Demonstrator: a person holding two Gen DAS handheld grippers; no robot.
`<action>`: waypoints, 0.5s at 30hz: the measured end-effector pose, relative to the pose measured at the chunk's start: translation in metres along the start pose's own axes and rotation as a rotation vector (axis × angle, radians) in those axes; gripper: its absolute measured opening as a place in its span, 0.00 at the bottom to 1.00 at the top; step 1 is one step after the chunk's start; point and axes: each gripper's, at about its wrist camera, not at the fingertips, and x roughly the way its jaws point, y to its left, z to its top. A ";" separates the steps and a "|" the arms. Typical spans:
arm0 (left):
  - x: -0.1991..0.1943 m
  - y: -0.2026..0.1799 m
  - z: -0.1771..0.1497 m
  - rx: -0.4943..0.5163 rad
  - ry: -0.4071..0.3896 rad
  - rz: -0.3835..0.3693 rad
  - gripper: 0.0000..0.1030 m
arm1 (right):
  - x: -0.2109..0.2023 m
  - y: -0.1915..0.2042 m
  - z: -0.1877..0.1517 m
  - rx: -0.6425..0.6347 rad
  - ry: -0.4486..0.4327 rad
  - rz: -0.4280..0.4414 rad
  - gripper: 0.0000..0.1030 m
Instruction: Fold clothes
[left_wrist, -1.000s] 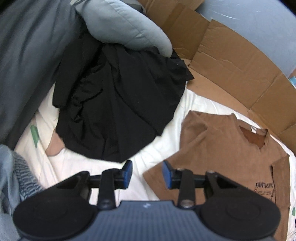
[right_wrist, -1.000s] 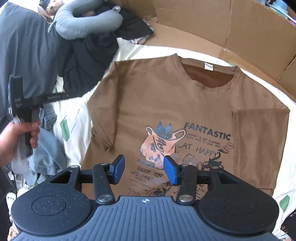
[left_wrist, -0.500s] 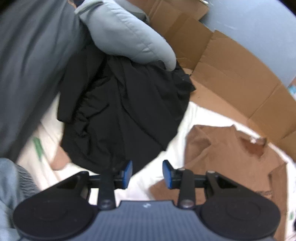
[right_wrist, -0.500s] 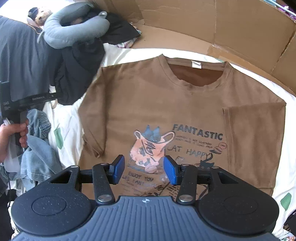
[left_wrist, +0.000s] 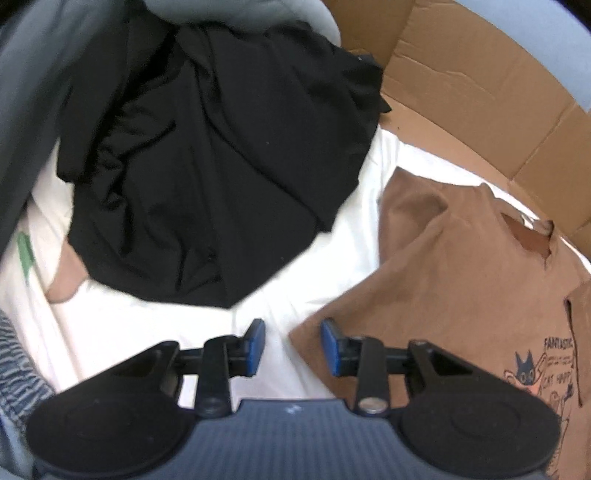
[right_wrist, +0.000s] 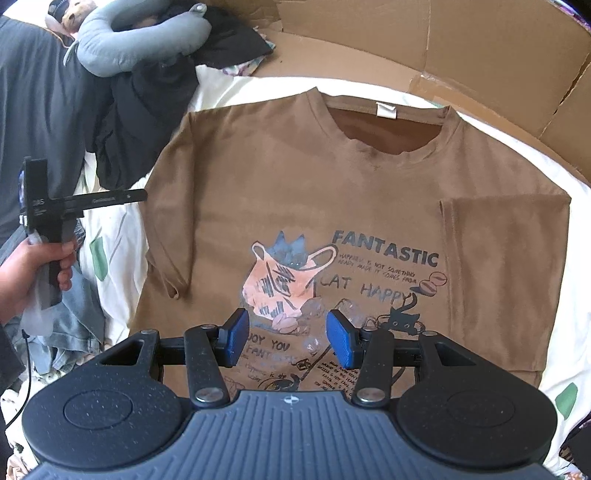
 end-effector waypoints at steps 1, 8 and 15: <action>0.001 0.000 0.000 0.003 0.002 0.000 0.35 | 0.001 0.000 0.000 -0.002 0.002 -0.001 0.52; 0.012 -0.027 0.006 0.219 0.022 0.075 0.34 | 0.009 0.001 0.001 -0.012 0.016 -0.009 0.52; 0.021 -0.046 -0.004 0.321 0.042 0.099 0.31 | 0.011 0.000 0.002 -0.013 0.021 -0.016 0.52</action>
